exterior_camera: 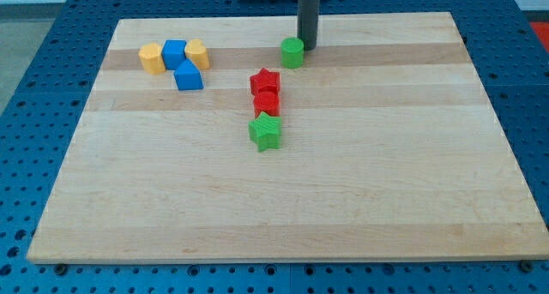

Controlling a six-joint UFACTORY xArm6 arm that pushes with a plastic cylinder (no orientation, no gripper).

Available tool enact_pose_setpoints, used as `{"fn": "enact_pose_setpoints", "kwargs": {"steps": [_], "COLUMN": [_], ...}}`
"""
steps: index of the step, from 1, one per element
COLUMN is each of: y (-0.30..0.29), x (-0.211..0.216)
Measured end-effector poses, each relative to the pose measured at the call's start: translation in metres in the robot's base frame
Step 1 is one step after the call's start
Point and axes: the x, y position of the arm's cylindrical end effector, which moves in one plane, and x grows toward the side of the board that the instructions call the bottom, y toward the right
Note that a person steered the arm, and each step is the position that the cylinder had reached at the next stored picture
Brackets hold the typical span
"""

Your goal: Place the green circle at the top of the red star

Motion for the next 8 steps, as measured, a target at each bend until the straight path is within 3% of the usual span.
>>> {"fn": "enact_pose_setpoints", "kwargs": {"steps": [2,4,8], "y": [-0.033,-0.002,-0.024], "x": [0.012,0.030,0.046]}}
